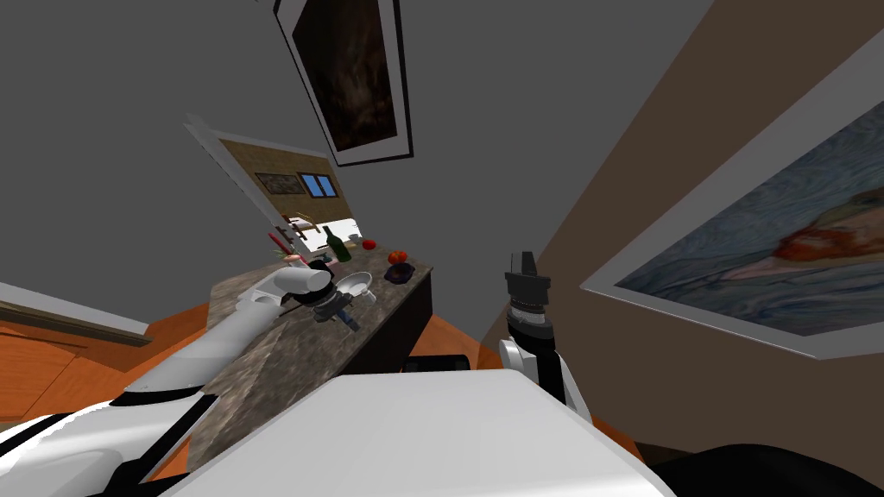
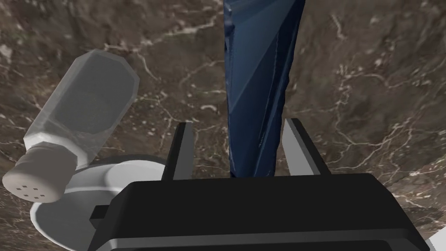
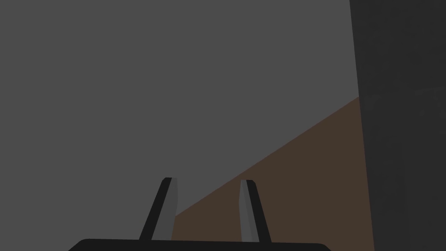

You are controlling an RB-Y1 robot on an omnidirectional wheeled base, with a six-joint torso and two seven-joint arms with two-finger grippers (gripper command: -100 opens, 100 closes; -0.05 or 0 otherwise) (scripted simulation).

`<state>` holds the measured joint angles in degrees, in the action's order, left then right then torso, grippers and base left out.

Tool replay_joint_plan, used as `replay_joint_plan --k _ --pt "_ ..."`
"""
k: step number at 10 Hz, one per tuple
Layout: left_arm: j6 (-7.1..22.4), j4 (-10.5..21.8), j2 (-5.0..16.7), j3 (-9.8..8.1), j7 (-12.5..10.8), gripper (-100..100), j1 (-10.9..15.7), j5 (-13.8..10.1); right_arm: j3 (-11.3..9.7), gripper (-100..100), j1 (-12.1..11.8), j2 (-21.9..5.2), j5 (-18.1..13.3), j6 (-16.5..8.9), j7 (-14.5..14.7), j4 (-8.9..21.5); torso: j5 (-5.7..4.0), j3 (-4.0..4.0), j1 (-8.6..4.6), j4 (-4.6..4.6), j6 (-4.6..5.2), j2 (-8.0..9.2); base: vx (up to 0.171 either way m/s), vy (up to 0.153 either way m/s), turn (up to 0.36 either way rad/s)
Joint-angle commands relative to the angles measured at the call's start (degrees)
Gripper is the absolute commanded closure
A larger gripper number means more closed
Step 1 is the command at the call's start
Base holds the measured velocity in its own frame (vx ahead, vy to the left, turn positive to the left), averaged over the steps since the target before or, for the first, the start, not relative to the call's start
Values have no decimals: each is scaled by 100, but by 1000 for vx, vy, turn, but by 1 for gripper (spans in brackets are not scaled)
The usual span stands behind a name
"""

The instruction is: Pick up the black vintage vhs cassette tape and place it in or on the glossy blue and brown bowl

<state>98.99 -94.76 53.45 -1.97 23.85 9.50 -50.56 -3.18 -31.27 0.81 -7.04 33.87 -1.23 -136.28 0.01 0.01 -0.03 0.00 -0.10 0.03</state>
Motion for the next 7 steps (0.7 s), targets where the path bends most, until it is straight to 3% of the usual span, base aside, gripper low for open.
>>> replay_joint_plan --k 1,4,5,6,7 --pt "0 0 0 0 0 100 0 0 0 0 0 0 0 0 0 0 0 0 0 0 0 0 0 0 0" --pt "7 3 2 2 -2 100 -4 2 0 0 0 0 0 0 0 0 1 -1 0 1 3 -3 0 0 0" --pt "7 3 2 2 -2 0 -4 2 0 0 0 0 0 0 0 0 1 -1 0 1 3 -3 0 0 0" --pt "186 -105 105 -85 -14 100 57 -128 0 0 0 0 0 0 0 0 1 -1 -1 1 3 -3 13 -12 79" --pt "254 -151 141 -116 -23 100 74 -173 0 0 -1 0 0 0 0 0 -3 -1 -5 4 0 -6 23 -18 59"
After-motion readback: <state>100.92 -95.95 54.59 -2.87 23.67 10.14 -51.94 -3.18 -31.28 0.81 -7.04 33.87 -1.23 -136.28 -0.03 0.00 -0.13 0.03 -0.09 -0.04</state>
